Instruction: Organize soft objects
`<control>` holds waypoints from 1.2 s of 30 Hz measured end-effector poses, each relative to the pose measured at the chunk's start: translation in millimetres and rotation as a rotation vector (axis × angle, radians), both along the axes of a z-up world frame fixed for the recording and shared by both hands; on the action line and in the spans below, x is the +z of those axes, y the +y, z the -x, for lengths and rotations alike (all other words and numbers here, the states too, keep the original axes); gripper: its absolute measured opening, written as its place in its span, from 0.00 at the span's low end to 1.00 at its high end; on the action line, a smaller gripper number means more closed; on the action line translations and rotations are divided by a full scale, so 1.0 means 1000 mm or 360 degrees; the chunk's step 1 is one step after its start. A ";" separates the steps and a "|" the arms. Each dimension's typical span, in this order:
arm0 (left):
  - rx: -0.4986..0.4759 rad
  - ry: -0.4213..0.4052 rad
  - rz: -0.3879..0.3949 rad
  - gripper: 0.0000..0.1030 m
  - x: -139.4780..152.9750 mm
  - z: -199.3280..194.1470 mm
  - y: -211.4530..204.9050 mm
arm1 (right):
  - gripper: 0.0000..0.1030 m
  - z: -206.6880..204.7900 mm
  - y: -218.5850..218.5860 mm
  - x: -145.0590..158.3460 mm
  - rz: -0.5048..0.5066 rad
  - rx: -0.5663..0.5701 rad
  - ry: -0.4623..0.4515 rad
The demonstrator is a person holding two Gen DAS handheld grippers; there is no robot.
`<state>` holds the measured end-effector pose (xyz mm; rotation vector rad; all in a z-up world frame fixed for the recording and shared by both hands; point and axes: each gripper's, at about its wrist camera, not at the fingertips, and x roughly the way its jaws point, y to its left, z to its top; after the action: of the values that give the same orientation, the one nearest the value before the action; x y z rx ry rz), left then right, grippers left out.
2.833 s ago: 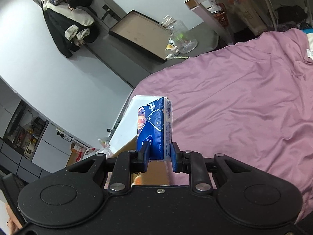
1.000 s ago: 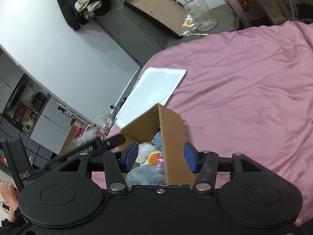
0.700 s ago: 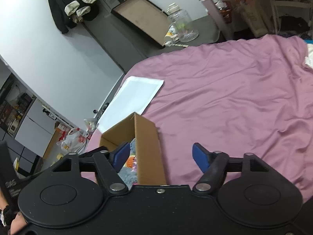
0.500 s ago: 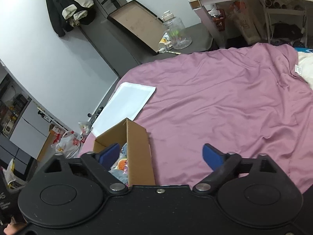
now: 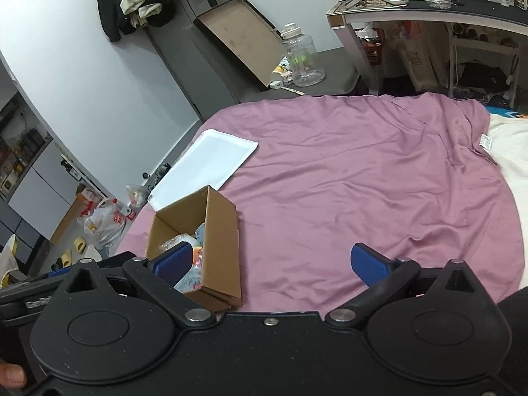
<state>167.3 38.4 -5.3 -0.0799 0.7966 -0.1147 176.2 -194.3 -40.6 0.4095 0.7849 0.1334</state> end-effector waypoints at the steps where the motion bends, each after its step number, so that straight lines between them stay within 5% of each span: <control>1: 0.0009 -0.0008 -0.0008 1.00 0.002 0.003 -0.001 | 1.00 0.002 -0.001 0.001 -0.0002 0.0008 -0.0002; 36: 0.0137 -0.0008 -0.0083 1.00 0.042 0.109 -0.025 | 1.00 0.089 -0.026 0.046 0.0169 0.0116 -0.0097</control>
<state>58.5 13.4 36.5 -0.0642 0.7894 -0.0128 87.4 -220.1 4.9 0.2751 0.7436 0.1710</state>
